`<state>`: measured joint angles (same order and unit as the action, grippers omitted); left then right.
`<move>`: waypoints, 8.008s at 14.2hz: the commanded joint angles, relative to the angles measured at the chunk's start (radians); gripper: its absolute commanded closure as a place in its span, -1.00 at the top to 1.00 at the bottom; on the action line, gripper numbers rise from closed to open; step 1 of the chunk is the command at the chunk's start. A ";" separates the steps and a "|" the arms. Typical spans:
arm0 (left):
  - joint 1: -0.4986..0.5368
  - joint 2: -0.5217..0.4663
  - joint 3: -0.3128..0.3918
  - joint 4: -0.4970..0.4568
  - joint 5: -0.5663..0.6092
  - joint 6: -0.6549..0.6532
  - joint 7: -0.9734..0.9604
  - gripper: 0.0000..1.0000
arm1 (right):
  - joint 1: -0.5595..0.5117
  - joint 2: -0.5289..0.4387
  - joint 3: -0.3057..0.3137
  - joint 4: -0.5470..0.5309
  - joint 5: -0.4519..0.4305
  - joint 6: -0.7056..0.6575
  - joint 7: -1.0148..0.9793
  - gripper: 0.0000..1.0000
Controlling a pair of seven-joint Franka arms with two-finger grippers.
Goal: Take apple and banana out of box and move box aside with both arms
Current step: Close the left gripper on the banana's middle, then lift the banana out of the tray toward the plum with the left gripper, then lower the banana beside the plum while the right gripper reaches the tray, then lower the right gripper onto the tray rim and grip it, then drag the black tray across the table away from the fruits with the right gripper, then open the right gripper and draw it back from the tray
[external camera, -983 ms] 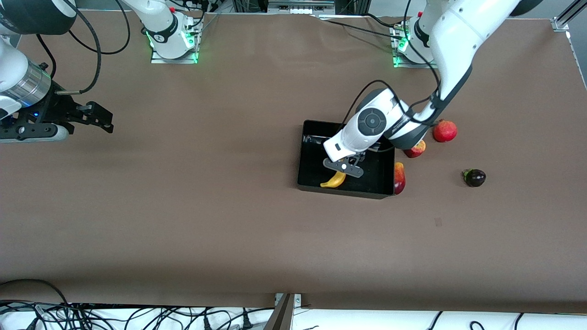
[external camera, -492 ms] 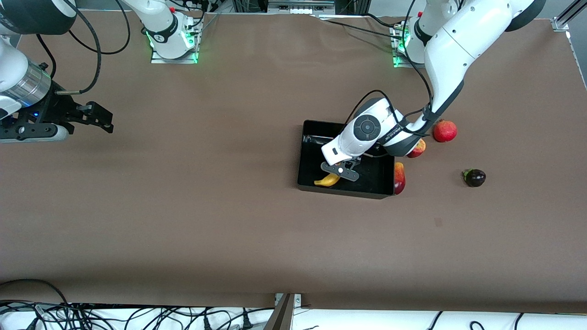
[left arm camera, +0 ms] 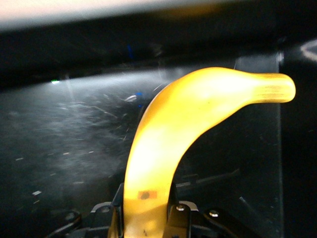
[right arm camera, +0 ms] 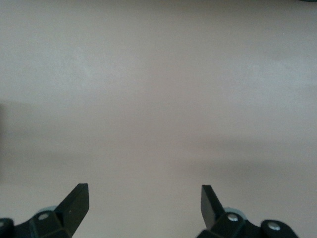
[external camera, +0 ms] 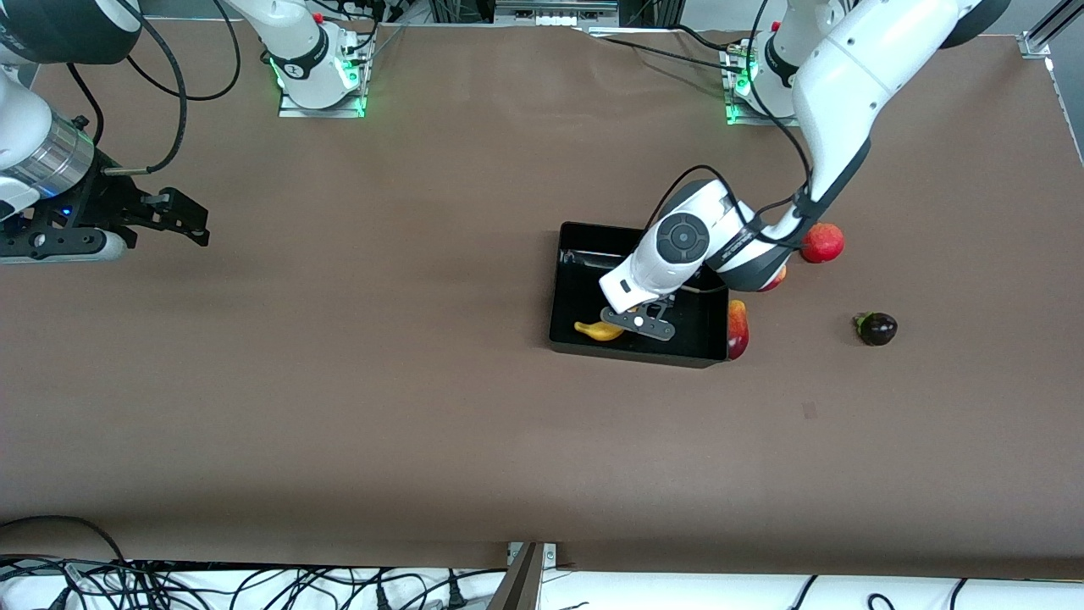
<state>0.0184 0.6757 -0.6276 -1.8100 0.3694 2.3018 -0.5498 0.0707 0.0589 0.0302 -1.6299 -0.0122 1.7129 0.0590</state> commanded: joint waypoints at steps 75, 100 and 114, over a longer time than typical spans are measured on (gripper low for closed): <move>0.058 -0.759 0.605 0.095 -0.351 -0.719 0.657 1.00 | 0.703 0.745 -0.009 0.205 0.058 0.582 0.784 -1.00; 0.060 -0.748 0.605 0.110 -0.308 -0.710 0.672 1.00 | 0.109 0.444 -0.125 -0.055 0.074 0.331 -0.131 -1.00; 0.054 -0.751 0.591 0.112 -0.308 -0.713 0.659 1.00 | 0.037 0.420 -0.190 -0.334 0.133 0.554 -0.153 -1.00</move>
<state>0.0745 -0.0756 -0.0206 -1.7188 0.0433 1.6034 0.1045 0.1163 0.4969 -0.1615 -1.9126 0.1209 2.2731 -0.1014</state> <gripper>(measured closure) 0.000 0.969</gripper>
